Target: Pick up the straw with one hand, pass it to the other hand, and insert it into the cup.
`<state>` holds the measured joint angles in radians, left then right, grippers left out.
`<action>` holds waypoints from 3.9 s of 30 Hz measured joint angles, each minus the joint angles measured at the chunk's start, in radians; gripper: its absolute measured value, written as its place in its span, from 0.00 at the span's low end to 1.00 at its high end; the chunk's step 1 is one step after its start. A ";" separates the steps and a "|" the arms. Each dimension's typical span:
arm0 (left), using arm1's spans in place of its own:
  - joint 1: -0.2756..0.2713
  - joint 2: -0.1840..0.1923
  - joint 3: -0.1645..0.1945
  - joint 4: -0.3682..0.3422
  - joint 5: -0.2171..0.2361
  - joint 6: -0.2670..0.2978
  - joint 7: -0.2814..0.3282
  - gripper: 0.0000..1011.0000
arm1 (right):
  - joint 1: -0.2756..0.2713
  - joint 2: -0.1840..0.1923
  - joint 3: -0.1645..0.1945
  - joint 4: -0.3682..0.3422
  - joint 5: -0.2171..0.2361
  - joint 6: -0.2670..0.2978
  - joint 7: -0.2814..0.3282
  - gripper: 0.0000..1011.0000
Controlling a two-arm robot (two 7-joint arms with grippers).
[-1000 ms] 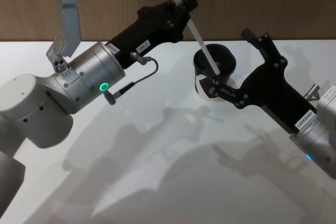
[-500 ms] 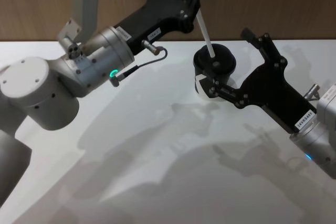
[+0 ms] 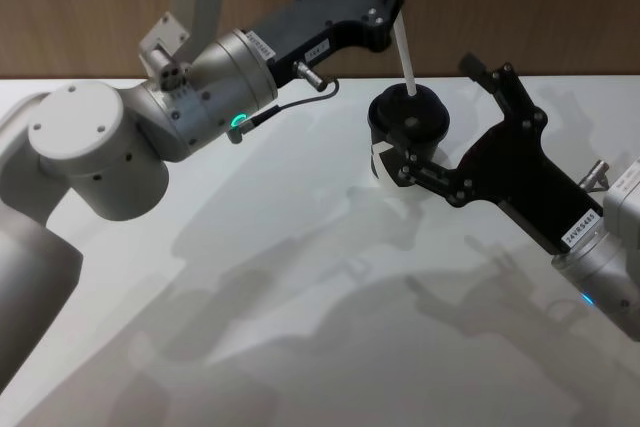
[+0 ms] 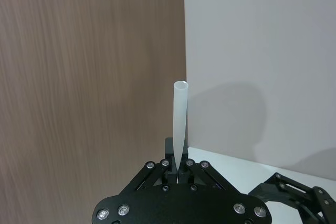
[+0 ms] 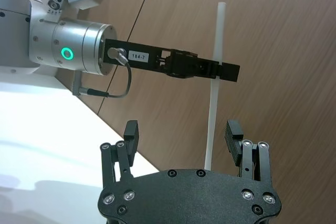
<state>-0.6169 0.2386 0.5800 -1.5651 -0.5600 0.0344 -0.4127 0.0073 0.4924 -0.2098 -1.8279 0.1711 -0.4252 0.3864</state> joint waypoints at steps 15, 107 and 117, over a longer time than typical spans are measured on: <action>-0.036 -0.028 0.023 0.069 0.041 0.001 -0.023 0.01 | 0.000 0.000 0.000 0.000 0.000 0.000 0.000 0.99; -0.098 -0.128 0.017 0.295 0.144 0.009 -0.082 0.03 | 0.000 0.000 0.000 0.000 0.000 0.000 0.000 0.99; -0.100 -0.132 0.016 0.304 0.145 0.007 -0.083 0.30 | 0.000 0.000 0.000 0.000 0.000 0.000 0.000 0.99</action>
<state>-0.7165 0.1063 0.5963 -1.2615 -0.4147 0.0413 -0.4962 0.0072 0.4925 -0.2098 -1.8279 0.1711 -0.4252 0.3864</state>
